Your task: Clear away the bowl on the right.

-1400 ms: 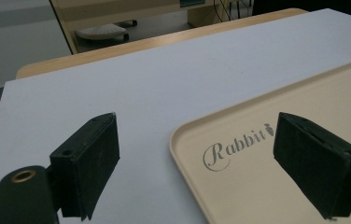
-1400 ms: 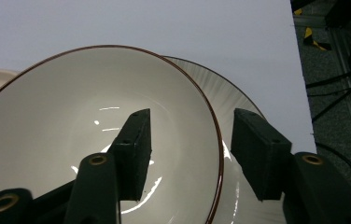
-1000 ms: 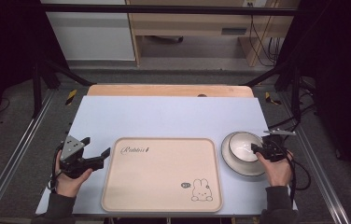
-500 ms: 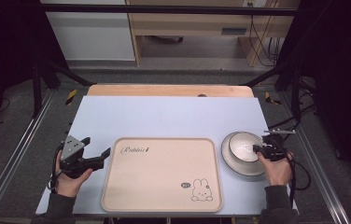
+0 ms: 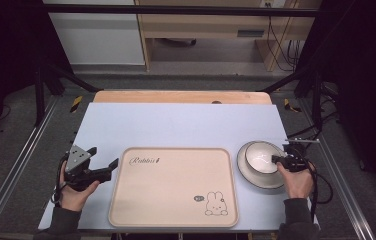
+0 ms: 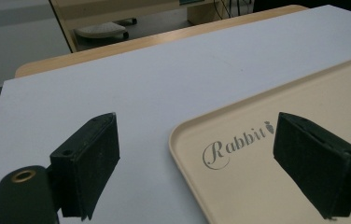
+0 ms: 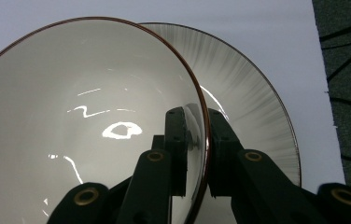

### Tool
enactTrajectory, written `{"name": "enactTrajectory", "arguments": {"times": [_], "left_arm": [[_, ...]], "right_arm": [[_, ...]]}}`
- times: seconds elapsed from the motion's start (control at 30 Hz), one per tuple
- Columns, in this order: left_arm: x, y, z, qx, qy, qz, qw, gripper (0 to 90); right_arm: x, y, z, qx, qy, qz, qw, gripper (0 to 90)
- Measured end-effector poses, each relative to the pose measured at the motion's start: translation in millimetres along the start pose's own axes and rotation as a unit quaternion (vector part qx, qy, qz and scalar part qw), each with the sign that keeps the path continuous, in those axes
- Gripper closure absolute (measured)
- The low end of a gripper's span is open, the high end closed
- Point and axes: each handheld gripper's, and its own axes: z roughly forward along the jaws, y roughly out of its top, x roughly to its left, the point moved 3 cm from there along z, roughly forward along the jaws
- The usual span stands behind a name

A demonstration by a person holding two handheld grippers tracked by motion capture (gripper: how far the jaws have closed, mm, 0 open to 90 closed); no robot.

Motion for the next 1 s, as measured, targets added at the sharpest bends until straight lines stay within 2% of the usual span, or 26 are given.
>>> {"name": "enactTrajectory", "arguments": {"times": [0.37, 0.63, 1.0], "left_arm": [[0.1, -0.2, 0.2, 0.0, 0.0, 0.0, 1.0, 13.9], [0.3, -0.2, 0.1, 0.0, 0.0, 0.0, 1.0, 14.0], [0.8, -0.1, -0.5, 0.001, 0.0, 0.001, 1.0, 14.1]], "right_arm": [[0.3, 0.3, -1.3, -0.002, 0.007, 0.017, 0.9998, 83.0], [0.8, 0.3, -1.8, -0.006, 0.005, 0.008, 0.9999, 83.1], [3.7, 1.2, -5.2, -0.015, 0.015, 0.016, 0.9996, 82.9]]}}
